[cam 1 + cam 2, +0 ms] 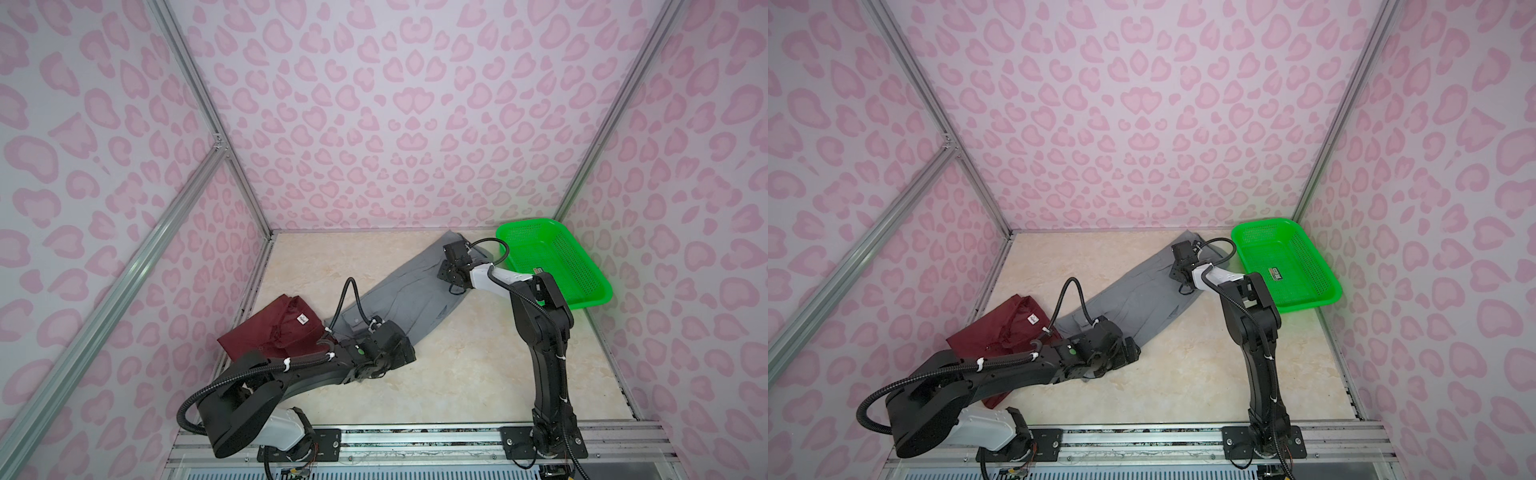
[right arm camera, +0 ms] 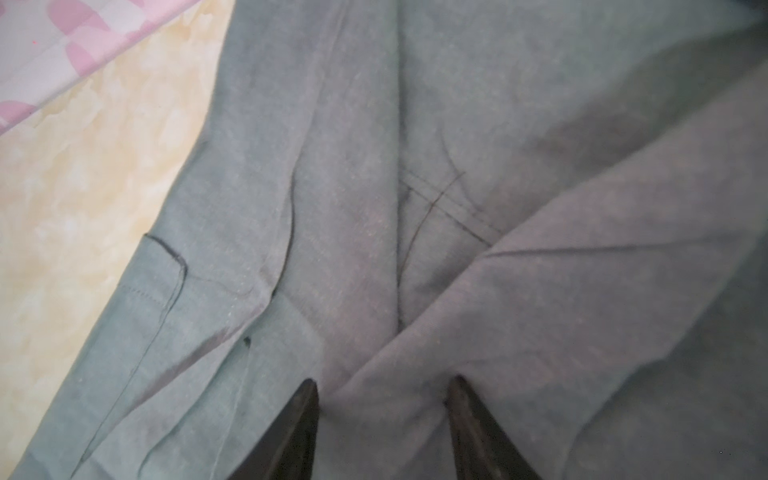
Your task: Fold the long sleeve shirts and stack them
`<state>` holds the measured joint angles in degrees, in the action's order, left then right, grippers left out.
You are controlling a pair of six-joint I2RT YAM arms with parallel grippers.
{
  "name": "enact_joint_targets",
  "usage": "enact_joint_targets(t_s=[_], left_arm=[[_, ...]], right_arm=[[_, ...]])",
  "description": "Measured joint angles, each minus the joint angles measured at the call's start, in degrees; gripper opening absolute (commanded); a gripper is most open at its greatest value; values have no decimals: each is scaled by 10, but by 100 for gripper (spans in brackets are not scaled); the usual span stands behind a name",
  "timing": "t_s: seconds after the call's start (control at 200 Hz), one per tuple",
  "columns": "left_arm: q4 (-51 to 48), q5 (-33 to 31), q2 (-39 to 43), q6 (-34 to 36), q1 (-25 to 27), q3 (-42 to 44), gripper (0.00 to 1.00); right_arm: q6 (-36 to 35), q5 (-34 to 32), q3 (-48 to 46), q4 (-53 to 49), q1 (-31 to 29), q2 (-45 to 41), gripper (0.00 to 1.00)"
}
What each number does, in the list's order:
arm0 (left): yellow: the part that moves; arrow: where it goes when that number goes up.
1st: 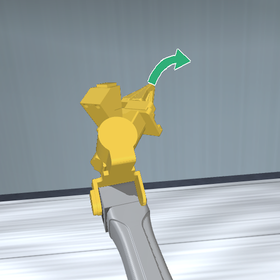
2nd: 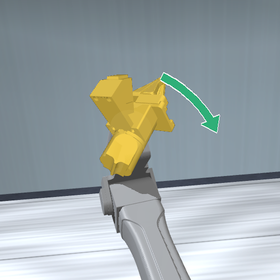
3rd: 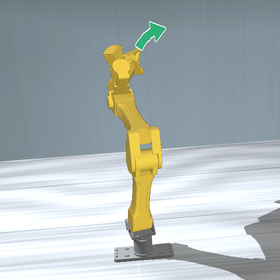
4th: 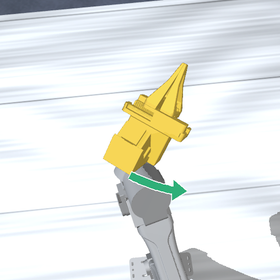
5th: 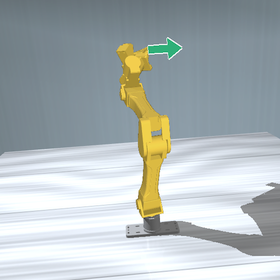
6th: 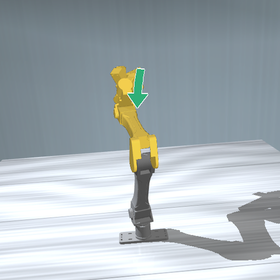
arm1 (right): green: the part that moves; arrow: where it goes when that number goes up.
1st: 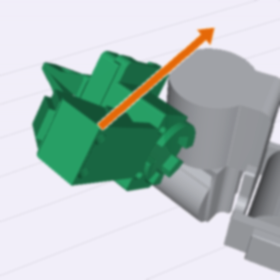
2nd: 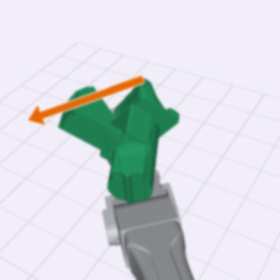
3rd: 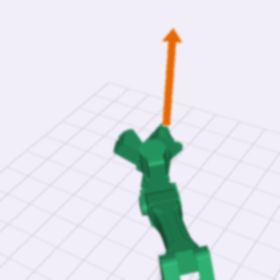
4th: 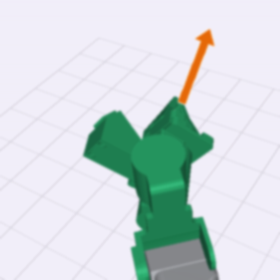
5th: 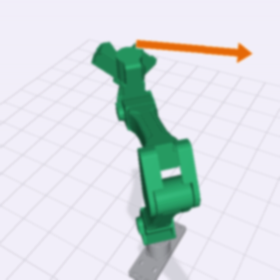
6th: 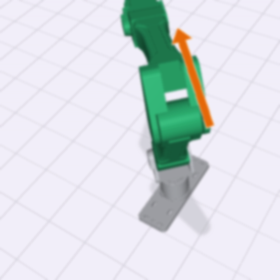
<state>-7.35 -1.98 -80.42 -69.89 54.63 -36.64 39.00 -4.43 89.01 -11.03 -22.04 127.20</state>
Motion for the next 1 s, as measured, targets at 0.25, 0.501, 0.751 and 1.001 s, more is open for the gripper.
enact_joint_targets(t_s=[0.25,0.501,0.751,1.001], left_arm=[[-35,-66,52,-82,79,-48,98],[-84,-96,197,-7,-80,-39,98],[-109,-57,187,129,-267,-53,98],[-106,-22,128,198,-358,-67,98]], right_arm=[[-63,18,43,-94,3,-4,53],[-81,71,-110,-70,-39,-191,54],[6,172,-260,36,-173,-257,52],[67,177,-289,125,-297,-235,50]])
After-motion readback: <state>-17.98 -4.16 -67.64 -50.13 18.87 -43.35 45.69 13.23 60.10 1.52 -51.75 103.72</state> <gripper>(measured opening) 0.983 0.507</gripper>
